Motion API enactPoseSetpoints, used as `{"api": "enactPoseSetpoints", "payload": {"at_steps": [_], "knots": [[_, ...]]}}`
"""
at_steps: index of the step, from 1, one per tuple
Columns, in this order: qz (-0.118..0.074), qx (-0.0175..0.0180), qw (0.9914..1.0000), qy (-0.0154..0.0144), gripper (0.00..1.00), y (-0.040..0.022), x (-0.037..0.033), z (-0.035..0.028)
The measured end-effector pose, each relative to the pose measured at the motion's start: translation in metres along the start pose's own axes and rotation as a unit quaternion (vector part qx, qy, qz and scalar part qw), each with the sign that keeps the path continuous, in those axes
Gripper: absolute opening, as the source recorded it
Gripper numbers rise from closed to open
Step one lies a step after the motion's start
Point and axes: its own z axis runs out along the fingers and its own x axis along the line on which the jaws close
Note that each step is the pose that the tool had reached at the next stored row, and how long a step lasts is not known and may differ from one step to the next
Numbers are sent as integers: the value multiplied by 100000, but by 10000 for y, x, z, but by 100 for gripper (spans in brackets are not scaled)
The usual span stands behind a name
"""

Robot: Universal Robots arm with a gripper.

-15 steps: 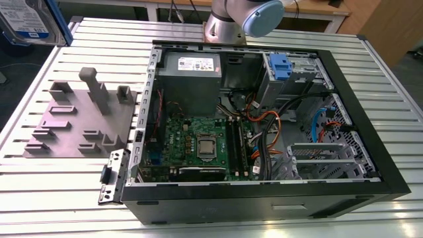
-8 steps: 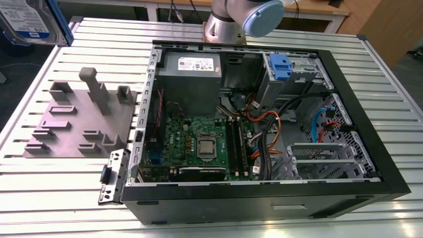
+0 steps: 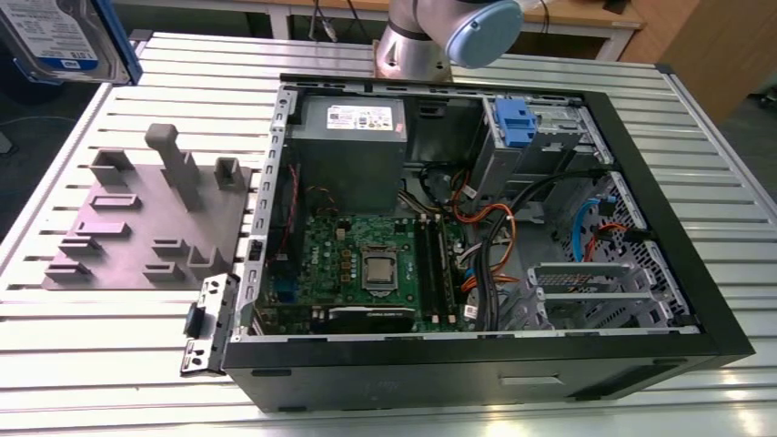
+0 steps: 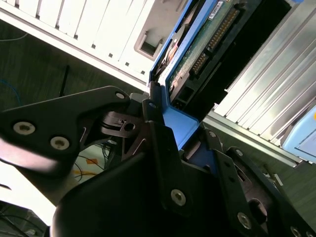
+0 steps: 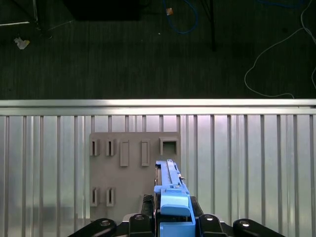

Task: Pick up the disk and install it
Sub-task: 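Pick up the disk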

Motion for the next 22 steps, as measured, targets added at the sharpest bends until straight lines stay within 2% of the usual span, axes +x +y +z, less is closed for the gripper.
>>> {"api": "enactPoseSetpoints", "payload": {"at_steps": [8,22], "knots": [[-4,-1,100000,0,36,-18,0,0],[-3,2,100000,0,36,-125,-2,-1]]}}
